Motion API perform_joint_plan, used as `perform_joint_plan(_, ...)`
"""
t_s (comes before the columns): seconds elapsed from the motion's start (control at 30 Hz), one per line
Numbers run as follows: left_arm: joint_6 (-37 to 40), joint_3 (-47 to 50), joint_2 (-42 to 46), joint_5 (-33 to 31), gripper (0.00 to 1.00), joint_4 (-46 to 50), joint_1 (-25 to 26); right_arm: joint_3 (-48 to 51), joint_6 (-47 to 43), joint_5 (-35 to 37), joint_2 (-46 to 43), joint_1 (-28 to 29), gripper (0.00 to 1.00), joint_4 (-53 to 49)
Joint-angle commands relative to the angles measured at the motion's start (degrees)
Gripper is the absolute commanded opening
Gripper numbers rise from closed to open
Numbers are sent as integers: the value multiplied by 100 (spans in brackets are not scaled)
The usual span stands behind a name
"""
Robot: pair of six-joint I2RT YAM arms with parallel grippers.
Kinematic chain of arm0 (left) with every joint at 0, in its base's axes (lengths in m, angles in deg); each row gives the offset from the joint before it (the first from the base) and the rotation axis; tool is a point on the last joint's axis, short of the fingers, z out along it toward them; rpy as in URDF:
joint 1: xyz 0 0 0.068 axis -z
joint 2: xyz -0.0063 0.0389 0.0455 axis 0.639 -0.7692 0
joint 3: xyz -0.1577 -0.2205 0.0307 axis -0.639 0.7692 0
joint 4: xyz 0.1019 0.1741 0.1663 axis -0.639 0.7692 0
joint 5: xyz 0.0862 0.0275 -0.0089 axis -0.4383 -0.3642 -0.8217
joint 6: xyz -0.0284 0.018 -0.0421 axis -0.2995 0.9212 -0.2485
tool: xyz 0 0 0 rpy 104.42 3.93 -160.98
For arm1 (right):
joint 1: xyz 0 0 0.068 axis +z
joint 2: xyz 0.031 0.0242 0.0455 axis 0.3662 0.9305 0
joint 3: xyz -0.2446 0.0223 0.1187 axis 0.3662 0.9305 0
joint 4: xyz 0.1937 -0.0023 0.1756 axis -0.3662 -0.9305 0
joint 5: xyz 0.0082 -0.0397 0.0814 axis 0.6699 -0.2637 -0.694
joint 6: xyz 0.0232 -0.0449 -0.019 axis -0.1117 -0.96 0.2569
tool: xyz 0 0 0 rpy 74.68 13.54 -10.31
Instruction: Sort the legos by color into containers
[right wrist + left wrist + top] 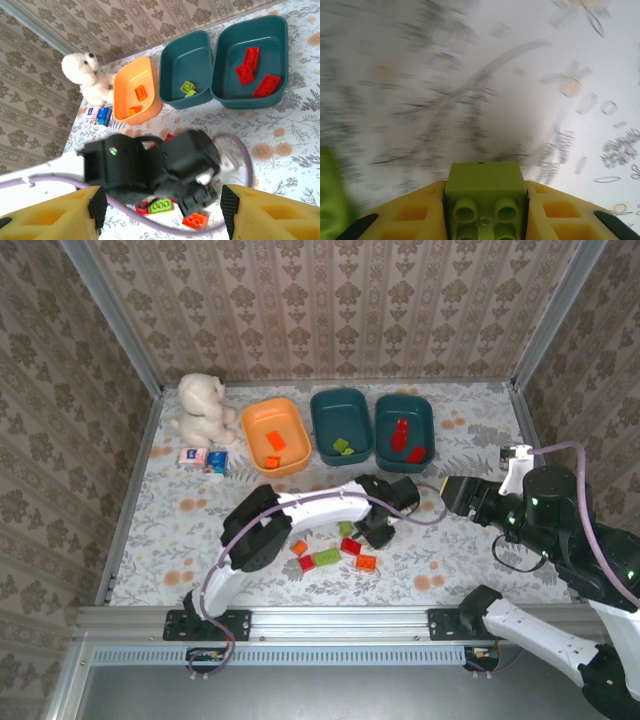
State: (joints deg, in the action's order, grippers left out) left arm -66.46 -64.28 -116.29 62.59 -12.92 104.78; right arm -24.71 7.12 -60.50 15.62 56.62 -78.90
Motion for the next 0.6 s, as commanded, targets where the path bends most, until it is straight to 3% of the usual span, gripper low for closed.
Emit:
perform_joint_plan(0.0, -361, -336, 866, -132, 33, -154, -626, -56, -162, -93, 143, -15, 65, 137)
perform_joint_plan(0.23, -463, -1179, 679, 201, 33, -415, -1800, 133, -191, -285, 510, -72, 65, 515)
perform_joint_plan(0.57, -714, -3295, -1116, 1056, 34, -412, -2697, 348, -183, -728, 945, -364, 64, 843)
